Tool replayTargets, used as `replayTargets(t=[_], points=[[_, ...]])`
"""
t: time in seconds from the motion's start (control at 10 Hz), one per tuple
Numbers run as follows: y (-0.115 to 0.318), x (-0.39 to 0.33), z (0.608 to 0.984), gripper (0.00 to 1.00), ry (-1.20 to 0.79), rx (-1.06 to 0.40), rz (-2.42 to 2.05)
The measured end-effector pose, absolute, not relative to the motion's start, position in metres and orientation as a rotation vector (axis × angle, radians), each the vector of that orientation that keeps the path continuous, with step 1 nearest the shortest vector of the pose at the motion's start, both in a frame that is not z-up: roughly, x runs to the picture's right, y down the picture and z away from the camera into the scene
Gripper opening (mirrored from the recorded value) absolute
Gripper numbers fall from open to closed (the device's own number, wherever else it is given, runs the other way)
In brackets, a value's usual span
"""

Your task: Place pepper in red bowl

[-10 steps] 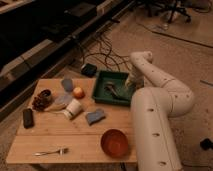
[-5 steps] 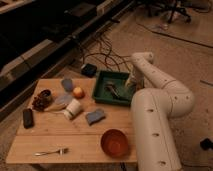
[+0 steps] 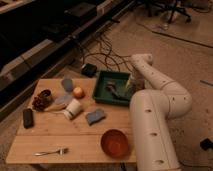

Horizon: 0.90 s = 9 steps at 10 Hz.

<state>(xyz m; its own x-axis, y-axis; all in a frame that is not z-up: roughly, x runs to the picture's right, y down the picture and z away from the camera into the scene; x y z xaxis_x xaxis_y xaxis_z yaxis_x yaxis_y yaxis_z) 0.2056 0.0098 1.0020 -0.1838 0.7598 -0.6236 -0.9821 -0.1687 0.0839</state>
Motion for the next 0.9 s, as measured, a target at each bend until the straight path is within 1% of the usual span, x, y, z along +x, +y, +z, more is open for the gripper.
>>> replayTargets(t=[0.2, 0.4, 0.5, 0.9], points=[[0.010, 0.204, 1.001, 0.21, 0.558, -0.539, 1.701], [0.000, 0.193, 0.994, 0.02, 0.511, -0.540, 1.703], [-0.008, 0.188, 0.987, 0.00, 0.487, -0.539, 1.699], [-0.046, 0.168, 0.950, 0.00, 0.371, -0.545, 1.695]])
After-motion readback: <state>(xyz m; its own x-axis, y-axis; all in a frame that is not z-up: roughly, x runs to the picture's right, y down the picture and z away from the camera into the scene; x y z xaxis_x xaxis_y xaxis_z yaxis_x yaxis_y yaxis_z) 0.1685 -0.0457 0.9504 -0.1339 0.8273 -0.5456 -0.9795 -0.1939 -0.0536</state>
